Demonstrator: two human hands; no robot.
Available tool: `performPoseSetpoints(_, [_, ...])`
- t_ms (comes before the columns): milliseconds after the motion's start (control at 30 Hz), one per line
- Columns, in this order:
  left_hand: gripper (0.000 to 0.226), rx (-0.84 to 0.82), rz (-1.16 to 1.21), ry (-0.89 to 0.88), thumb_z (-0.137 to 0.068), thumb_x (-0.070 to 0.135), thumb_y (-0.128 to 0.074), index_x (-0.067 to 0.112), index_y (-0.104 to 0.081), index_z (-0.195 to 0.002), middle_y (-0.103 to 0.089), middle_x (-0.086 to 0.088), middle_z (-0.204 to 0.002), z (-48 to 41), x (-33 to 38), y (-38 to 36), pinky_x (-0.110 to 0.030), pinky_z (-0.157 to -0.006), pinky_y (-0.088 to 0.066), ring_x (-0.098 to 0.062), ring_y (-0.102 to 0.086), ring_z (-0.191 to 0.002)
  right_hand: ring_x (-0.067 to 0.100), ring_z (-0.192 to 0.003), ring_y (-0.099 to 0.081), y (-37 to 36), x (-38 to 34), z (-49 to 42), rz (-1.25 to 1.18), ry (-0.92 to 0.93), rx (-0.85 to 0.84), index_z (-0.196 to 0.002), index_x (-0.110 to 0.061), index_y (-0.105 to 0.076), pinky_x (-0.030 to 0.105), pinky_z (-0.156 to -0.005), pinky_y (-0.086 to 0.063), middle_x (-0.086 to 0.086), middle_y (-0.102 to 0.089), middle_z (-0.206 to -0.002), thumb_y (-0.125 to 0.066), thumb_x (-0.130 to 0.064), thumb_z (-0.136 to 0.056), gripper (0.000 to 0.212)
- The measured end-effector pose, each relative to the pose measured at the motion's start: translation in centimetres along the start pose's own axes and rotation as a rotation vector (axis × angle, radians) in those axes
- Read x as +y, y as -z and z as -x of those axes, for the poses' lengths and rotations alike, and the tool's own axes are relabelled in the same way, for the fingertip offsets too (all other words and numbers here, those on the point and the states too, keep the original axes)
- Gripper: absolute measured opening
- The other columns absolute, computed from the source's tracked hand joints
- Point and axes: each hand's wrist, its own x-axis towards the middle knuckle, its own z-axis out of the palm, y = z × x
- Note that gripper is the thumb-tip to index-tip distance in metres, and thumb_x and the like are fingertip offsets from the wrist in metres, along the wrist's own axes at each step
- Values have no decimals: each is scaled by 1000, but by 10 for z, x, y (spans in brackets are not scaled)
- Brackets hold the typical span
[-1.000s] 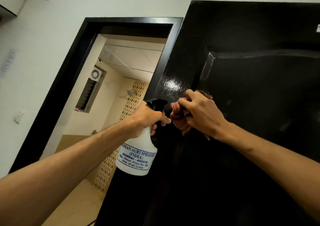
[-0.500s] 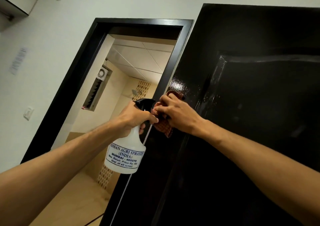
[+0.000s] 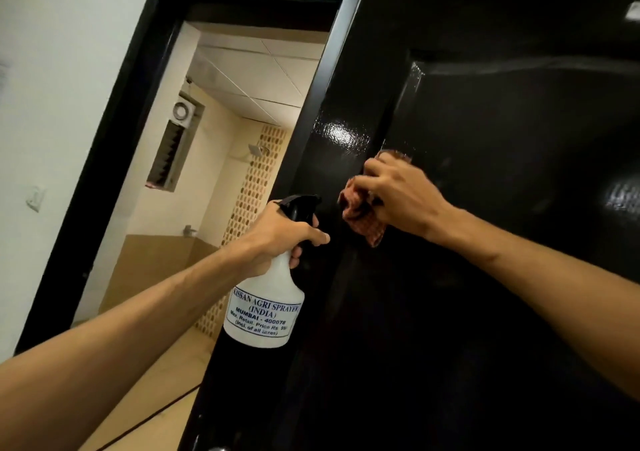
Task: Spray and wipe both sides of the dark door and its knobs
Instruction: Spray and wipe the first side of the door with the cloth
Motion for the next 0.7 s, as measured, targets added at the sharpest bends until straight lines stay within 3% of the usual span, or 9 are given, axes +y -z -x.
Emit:
performPoseSetpoints(100, [25, 5, 6, 18, -79, 1, -84, 4, -67, -97, -56, -1, -57, 8, -9, -5, -28, -42, -43, -15, -44, -42, 29, -103, -51, 3, 5, 1, -15, -193, 140, -117, -16, -68, 36, -77, -50, 10, -57, -114, -73, -11, -78, 40])
performPoseSetpoints(200, [23, 3, 4, 45, -80, 1, -84, 6, -67, -95, -54, -1, -54, 16, -24, -6, -28, -42, -43, -15, -44, -42, 28, -95, -52, -29, -48, 29, -96, -2, 68, -102, -16, -67, 42, -72, -55, 11, -57, -107, -73, -17, -77, 26])
performPoseSetpoints(267, [24, -10, -3, 74, -80, 1, -84, 7, -67, -95, -53, -1, -54, 23, -34, -7, -28, -41, -42, -16, -44, -41, 28, -95, -56, -40, -70, 50, -130, 108, -57, -104, -16, -70, 40, -71, -55, 11, -60, -109, -77, -16, -74, 31])
performPoseSetpoints(333, [24, -17, -6, 79, -80, 1, -84, 7, -66, -95, -54, -2, -56, 30, -41, -5, -28, -41, -42, -15, -44, -41, 26, -96, -55, -32, -62, 47, -146, 39, -80, -107, -18, -73, 38, -68, -55, 7, -59, -108, -78, -13, -73, 35])
performPoseSetpoints(467, [24, 9, 13, 65, -80, 2, -85, 8, -67, -94, -55, 1, -56, 32, -41, 1, -27, -41, -42, -14, -45, -43, 27, -99, -50, -21, -45, 31, -109, -204, 142, -113, -16, -72, 43, -71, -55, 9, -56, -111, -73, -11, -80, 34])
performPoseSetpoints(567, [25, 30, -8, 66, -78, 6, -87, 11, -68, -93, -58, 1, -55, 40, -57, -3, -29, -43, -42, -16, -46, -42, 26, -99, -52, -52, -92, 62, -130, -18, 35, -109, -19, -73, 38, -72, -51, 9, -59, -113, -70, -24, -84, 26])
performPoseSetpoints(633, [24, 6, -26, 52, -79, 5, -87, 11, -67, -92, -60, 3, -55, 51, -70, -8, -28, -42, -41, -17, -45, -42, 26, -95, -54, -67, -113, 82, -134, 109, -81, -106, -17, -74, 38, -69, -51, 9, -60, -110, -72, -18, -80, 26])
performPoseSetpoints(700, [23, 9, -45, 68, -80, 5, -86, 11, -67, -92, -63, 4, -56, 70, -94, -9, -28, -40, -42, -17, -46, -41, 28, -93, -55, -64, -119, 81, -145, 94, -77, -100, -15, -75, 40, -67, -52, 10, -61, -105, -65, -14, -79, 22])
